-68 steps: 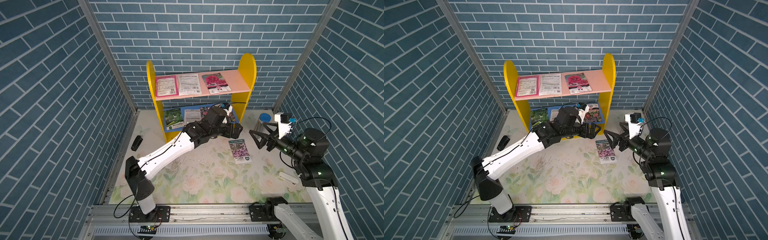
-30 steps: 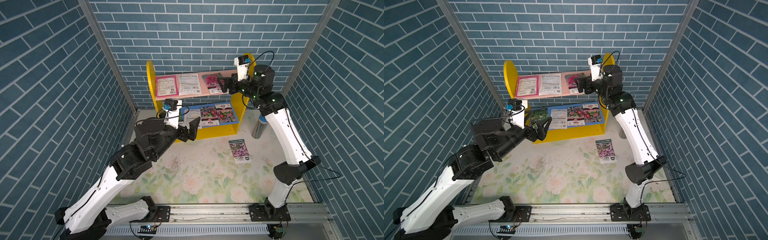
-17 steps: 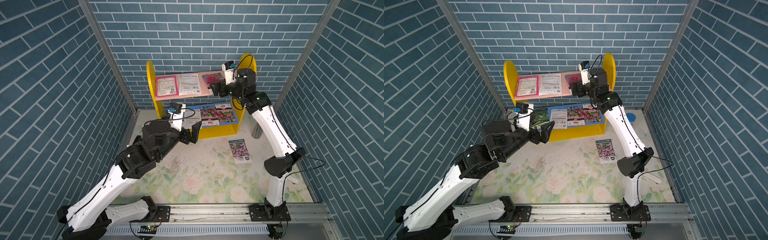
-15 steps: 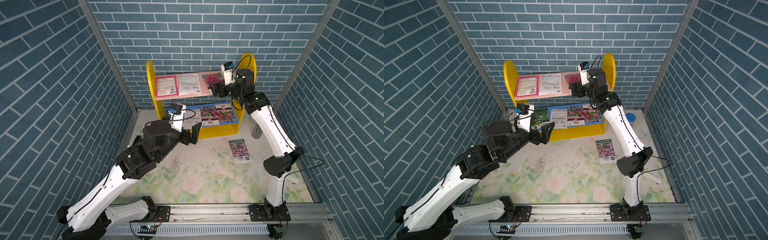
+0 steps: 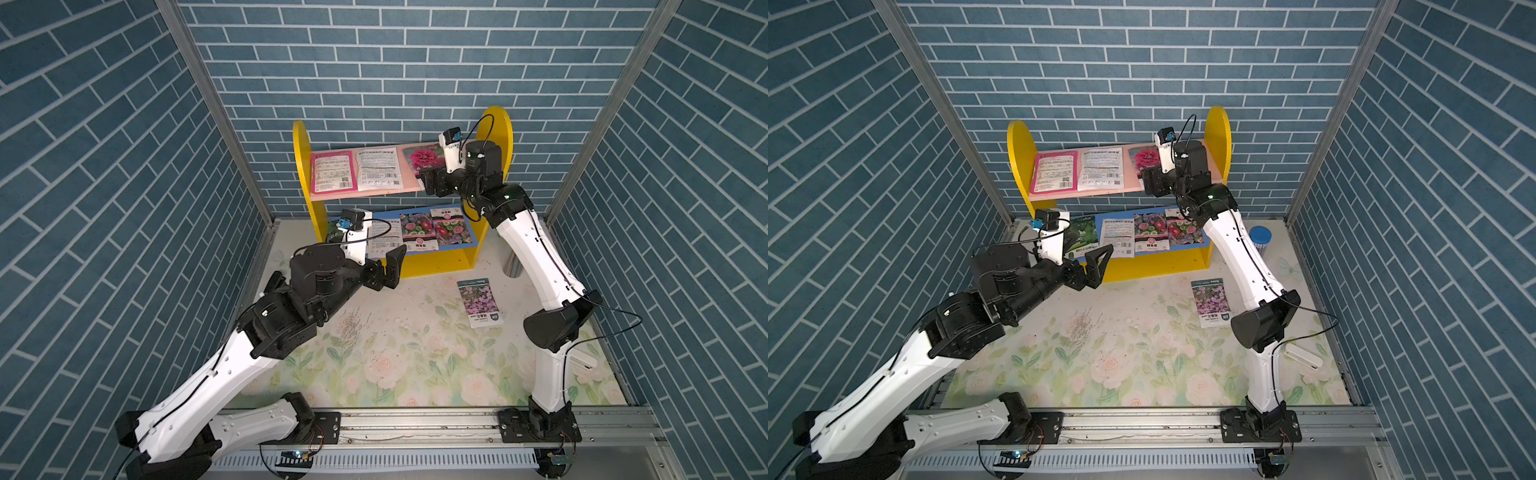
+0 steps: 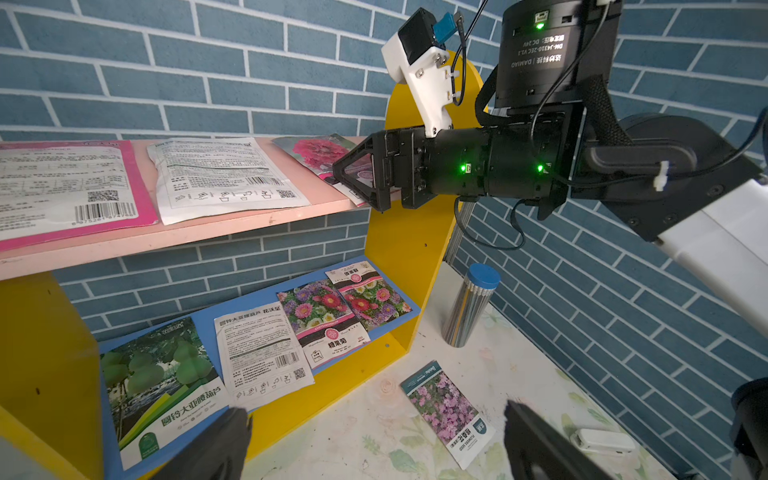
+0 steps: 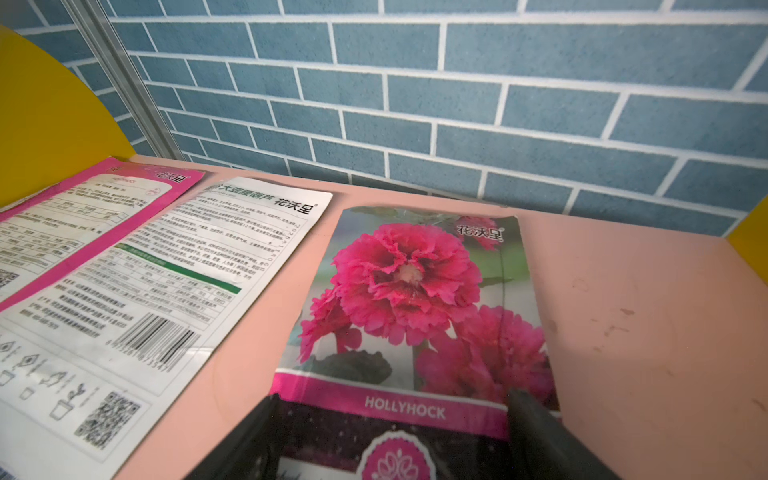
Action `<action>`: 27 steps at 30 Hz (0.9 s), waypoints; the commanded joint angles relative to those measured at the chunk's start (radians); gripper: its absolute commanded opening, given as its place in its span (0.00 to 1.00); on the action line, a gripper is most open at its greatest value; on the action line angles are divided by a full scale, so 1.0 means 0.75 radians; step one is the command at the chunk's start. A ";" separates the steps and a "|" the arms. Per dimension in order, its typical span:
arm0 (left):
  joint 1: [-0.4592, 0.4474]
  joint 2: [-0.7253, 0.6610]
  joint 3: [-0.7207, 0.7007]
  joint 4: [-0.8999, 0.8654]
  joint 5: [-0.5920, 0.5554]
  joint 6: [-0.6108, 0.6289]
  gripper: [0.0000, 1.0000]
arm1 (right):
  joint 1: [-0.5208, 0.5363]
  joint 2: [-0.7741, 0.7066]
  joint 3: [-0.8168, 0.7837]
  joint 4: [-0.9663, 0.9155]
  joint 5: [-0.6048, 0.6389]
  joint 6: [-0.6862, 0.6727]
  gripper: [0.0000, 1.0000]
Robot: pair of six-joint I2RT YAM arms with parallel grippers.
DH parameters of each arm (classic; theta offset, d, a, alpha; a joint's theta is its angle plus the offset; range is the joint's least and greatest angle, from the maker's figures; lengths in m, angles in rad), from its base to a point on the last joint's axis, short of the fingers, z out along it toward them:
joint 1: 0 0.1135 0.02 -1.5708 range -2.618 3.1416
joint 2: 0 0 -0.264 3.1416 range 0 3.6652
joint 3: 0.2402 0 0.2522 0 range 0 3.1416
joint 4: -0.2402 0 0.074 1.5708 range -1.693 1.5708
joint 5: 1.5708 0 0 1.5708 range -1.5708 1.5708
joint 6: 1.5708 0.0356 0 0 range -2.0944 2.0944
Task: Take the seed bag off the shelf
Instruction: Pick up the seed packet from the shelf.
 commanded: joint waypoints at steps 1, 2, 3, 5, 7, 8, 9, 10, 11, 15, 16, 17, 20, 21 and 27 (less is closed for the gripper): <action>0.007 -0.010 -0.022 0.049 0.030 -0.060 1.00 | 0.005 -0.006 -0.004 -0.053 0.005 -0.042 0.85; 0.007 -0.005 -0.024 0.055 0.039 -0.068 1.00 | 0.005 -0.023 -0.028 -0.053 0.005 -0.042 0.85; 0.007 -0.005 -0.024 0.062 0.051 -0.072 1.00 | 0.005 -0.042 -0.055 -0.050 0.007 -0.043 0.85; 0.006 0.002 -0.022 0.072 0.066 -0.082 1.00 | 0.006 -0.078 -0.102 -0.042 0.008 -0.045 0.84; 0.007 0.011 -0.020 0.079 0.079 -0.089 1.00 | 0.005 -0.108 -0.140 -0.039 0.017 -0.045 0.85; 0.007 0.018 -0.018 0.079 0.083 -0.093 1.00 | 0.005 -0.124 -0.161 -0.037 0.019 -0.047 0.85; 0.007 0.027 -0.014 0.081 0.088 -0.095 1.00 | 0.005 -0.139 -0.182 -0.033 0.019 -0.047 0.85; 0.007 0.034 -0.014 0.083 0.090 -0.098 1.00 | 0.005 -0.151 -0.195 -0.033 0.025 -0.048 0.85; 0.007 0.038 -0.012 0.087 0.094 -0.100 1.00 | 0.005 -0.164 -0.210 -0.031 0.029 -0.049 0.85; 0.007 0.073 0.002 0.118 0.107 -0.115 1.00 | 0.005 -0.207 -0.249 -0.028 0.024 -0.048 0.85; 0.007 0.078 0.008 0.125 0.110 -0.121 1.00 | 0.005 -0.216 -0.256 -0.028 0.023 -0.047 0.85; 0.007 0.089 0.016 0.134 0.110 -0.130 1.00 | 0.005 -0.229 -0.270 -0.027 0.021 -0.047 0.85; 0.011 0.125 0.039 0.167 0.112 -0.161 1.00 | 0.005 -0.270 -0.317 -0.004 0.020 -0.046 0.85; 0.016 0.141 0.047 0.178 0.118 -0.177 1.00 | 0.005 -0.284 -0.330 0.008 0.017 -0.047 0.85; 0.063 0.196 0.072 0.270 0.177 -0.287 1.00 | 0.003 -0.336 -0.330 0.041 -0.037 -0.049 0.86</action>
